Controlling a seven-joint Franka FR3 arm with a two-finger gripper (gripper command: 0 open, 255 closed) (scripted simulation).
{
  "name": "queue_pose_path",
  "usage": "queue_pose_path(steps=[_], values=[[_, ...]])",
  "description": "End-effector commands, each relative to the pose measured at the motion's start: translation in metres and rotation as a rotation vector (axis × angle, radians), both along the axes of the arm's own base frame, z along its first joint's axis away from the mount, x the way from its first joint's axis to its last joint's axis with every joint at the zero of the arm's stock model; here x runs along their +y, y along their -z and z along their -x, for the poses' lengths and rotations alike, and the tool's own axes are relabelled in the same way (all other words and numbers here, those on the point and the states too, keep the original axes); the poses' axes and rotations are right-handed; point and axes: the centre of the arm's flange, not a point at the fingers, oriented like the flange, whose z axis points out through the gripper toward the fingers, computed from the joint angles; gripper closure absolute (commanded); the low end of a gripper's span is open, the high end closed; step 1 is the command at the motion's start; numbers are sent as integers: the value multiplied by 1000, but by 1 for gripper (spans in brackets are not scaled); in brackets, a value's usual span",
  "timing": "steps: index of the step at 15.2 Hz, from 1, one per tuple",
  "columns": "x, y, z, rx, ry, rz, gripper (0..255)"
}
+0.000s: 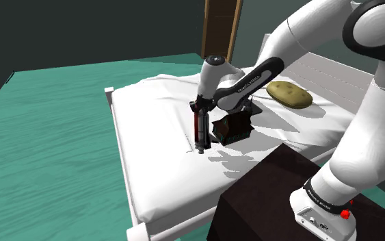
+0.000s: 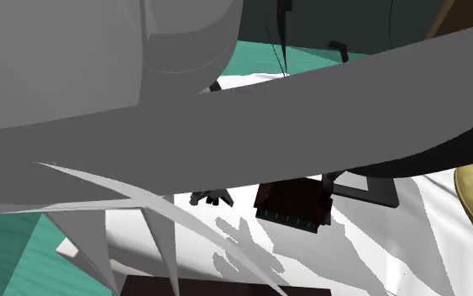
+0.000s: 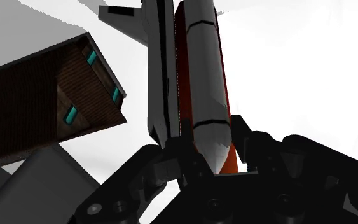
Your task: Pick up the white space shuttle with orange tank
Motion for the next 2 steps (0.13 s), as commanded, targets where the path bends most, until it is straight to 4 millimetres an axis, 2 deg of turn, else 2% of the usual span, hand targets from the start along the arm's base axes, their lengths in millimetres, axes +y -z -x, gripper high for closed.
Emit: queue_pose_path(steps=[1, 2], values=[[0, -6, 0, -2, 0, 0, 255], [0, -6, 0, -2, 0, 0, 255]])
